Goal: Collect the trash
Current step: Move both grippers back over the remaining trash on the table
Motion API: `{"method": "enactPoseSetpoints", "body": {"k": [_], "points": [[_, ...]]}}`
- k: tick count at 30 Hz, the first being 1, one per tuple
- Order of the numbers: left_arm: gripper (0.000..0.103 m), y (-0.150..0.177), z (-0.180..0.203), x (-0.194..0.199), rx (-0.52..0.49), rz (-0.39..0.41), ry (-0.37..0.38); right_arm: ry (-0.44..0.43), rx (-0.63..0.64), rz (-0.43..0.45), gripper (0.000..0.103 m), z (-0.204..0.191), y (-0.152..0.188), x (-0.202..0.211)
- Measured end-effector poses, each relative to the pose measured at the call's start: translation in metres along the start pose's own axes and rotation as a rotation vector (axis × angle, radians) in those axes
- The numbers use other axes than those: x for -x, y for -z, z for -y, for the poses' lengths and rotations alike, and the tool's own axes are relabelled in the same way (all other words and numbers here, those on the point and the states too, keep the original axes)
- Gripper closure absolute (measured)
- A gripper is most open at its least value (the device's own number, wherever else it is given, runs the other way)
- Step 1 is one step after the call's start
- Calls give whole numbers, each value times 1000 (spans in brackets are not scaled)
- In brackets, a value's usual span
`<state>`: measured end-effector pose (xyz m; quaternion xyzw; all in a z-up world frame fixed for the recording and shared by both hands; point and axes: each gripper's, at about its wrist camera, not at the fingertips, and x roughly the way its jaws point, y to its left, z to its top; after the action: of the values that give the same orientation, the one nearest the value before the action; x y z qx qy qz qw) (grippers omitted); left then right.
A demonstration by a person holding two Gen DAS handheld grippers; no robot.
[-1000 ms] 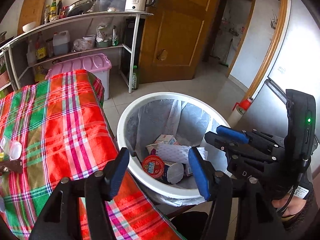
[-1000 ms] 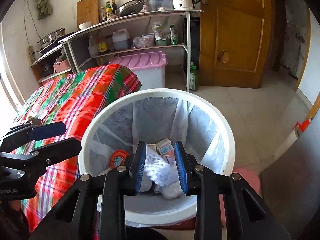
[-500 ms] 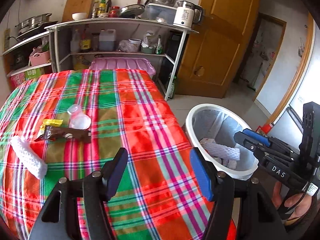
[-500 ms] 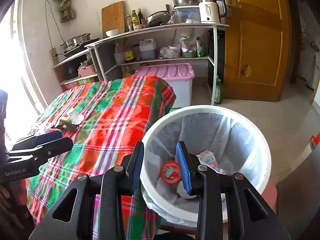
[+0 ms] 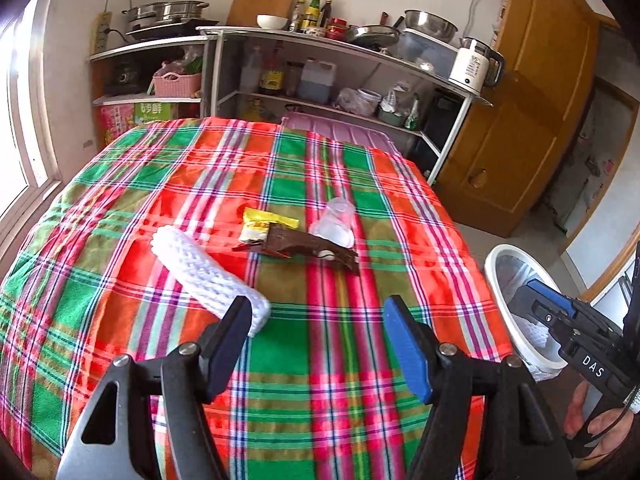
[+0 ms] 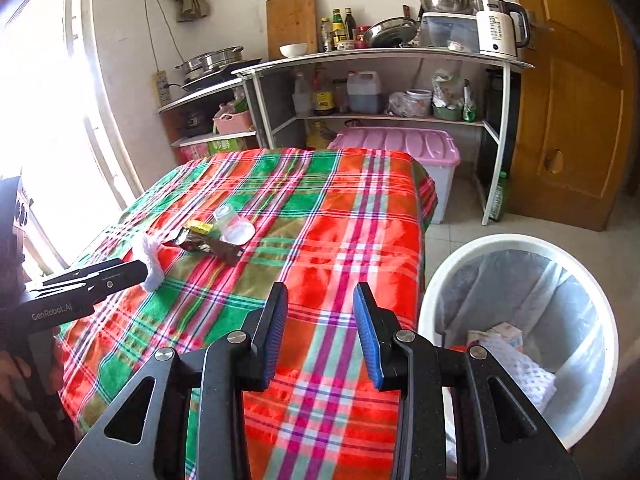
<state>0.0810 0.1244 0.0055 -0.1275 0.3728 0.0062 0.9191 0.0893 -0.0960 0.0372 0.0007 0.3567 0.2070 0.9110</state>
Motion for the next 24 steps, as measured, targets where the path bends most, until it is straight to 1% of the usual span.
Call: {"method": "enactPoseSetpoints", "body": {"k": [7, 8, 10, 14, 19, 22, 24], "points": [[31, -9, -35, -17, 80, -22, -67, -52, 67, -40, 68, -29, -11, -30], [31, -9, -39, -19, 97, -30, -69, -60, 79, -49, 68, -33, -13, -35], [31, -10, -42, -23, 107, -34, -51, -63, 93, -68, 68, -40, -15, -45], [31, -13, -47, -38, 125, -75, -71, -92, 122, -98, 68, -52, -21, -65], [31, -15, -55, -48, 153, -97, -88, -127, 174, -129, 68, -71, -31, -89], [31, -14, -62, -58, 151, -144, -106, -147, 210, -139, 68, -82, -34, -101], [31, -10, -67, -60, 158, -155, -86, -170, 224, -140, 67, -89, -37, -107]]}}
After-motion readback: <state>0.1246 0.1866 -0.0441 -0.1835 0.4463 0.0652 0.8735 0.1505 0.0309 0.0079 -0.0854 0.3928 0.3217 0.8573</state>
